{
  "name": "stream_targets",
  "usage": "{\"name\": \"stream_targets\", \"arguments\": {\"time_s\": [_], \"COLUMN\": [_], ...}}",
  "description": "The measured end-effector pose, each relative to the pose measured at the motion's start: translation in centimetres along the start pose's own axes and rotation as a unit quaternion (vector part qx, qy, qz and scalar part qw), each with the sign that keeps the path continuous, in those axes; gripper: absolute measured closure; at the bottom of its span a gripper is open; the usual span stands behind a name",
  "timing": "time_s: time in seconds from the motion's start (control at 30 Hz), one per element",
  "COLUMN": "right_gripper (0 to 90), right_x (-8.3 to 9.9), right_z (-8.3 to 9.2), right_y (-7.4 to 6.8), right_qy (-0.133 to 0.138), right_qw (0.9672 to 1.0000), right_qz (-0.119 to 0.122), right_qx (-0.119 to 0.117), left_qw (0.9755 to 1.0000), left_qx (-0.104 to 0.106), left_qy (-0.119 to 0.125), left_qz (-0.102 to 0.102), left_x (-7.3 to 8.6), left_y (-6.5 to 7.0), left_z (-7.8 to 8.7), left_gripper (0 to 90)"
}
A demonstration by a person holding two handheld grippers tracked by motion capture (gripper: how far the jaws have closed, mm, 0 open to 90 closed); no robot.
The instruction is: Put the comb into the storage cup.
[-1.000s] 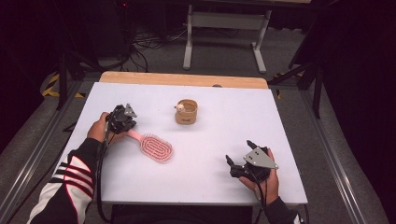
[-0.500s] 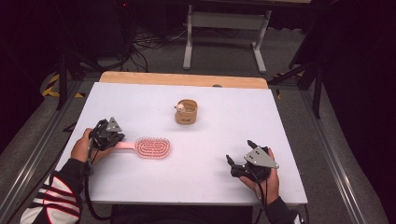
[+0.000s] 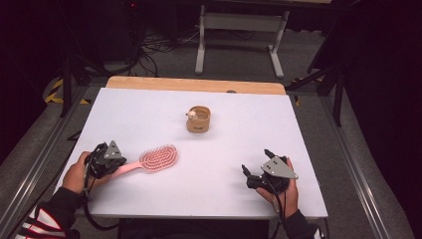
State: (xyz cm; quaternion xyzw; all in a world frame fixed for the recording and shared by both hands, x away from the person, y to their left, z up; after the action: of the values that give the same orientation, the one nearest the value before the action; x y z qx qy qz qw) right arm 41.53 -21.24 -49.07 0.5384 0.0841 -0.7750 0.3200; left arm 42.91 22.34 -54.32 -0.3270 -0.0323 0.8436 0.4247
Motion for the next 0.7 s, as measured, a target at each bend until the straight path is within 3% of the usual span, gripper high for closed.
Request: {"name": "stream_targets", "arguments": {"time_s": [0.43, 0.57, 0.7], "right_gripper": [10.3, 10.3, 10.3], "right_x": [-0.1, -0.1, -0.1], "right_z": [0.2, 0.1, 0.0], "right_y": [0.6, 0.7, 0.6], "right_qy": [0.003, 0.002, 0.001], "right_qw": [1.0, 1.0, 1.0], "right_qz": [-0.004, -0.006, -0.003], "right_qx": [0.007, 0.007, 0.006], "left_qw": [0.9997, 0.9997, 0.9988], "left_qx": [0.015, 0.013, 0.01], "left_qy": [0.015, 0.013, 0.034], "left_qz": [0.011, 0.016, 0.033], "left_x": [1.6, 1.9, 1.3], "left_y": [1.6, 1.3, 0.8], "left_z": [1.6, 1.9, 2.7], "left_gripper": [88.4, 83.2, 76.6]}}
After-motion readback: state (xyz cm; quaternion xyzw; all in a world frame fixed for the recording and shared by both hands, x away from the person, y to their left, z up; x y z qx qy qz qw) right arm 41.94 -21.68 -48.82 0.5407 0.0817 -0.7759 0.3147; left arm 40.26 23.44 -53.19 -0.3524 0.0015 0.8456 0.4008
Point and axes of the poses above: each handheld gripper's, and its own axes: z roughly backward along the jaws, x roughly out of its underside, y roughly to its right, the point moved 10 cm from there along -z, roughly forward along the jaws, and after that the axes turned 8 degrees about -x, right-handed, at the moved point
